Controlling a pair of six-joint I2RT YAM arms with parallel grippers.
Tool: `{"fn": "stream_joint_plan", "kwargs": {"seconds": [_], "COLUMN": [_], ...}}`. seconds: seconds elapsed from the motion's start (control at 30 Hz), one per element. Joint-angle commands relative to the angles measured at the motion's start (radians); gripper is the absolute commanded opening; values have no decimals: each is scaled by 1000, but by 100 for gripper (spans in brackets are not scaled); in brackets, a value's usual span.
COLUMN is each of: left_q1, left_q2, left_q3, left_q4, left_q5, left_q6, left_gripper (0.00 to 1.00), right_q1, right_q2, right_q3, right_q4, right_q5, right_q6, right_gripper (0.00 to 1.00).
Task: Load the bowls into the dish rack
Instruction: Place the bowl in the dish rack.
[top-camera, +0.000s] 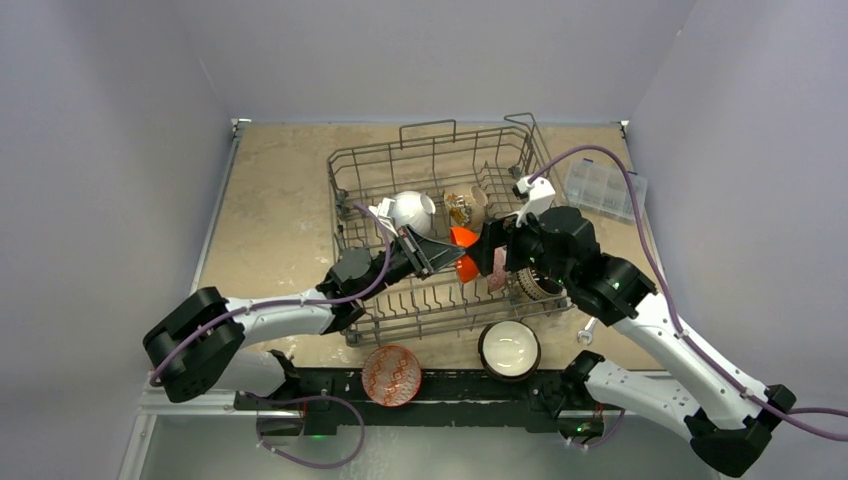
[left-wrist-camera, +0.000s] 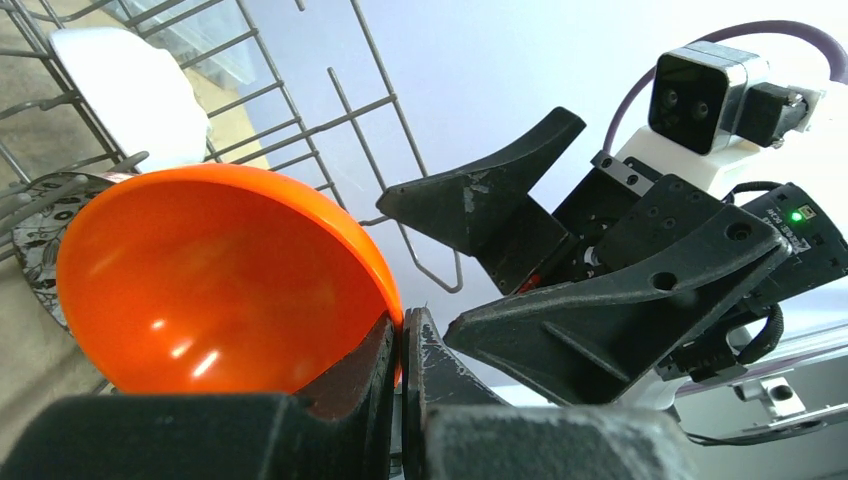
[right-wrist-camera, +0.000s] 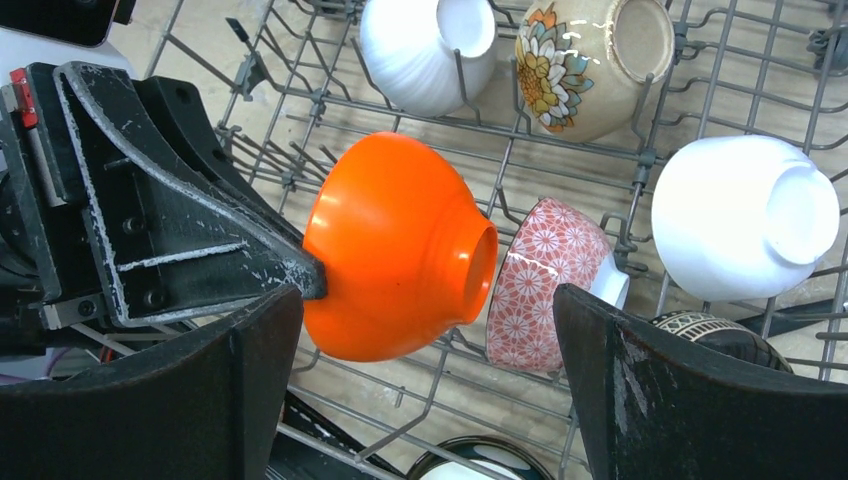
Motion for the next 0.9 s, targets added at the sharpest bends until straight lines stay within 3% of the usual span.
{"fn": "stream_joint_plan", "kwargs": {"seconds": [0.0, 0.1, 0.43, 0.87], "left_q1": [2, 7, 17, 48], "left_q2": [29, 44, 33, 87], "left_q3": [-13, -49, -66, -69], "left_q4": [134, 190, 141, 187], "left_q5": [7, -8, -12, 84], "left_q6": [-54, -75, -63, -119], "left_gripper": [0, 0, 0, 0], "right_q1": [4, 4, 4, 4], "right_q2": [18, 26, 51, 61], "right_q3": [2, -1, 0, 6], "right_q4": [-6, -4, -1, -1], "right_q5": [-2, -2, 5, 7], "right_q6": [10, 8, -4, -7], "right_gripper": [97, 97, 96, 96]}}
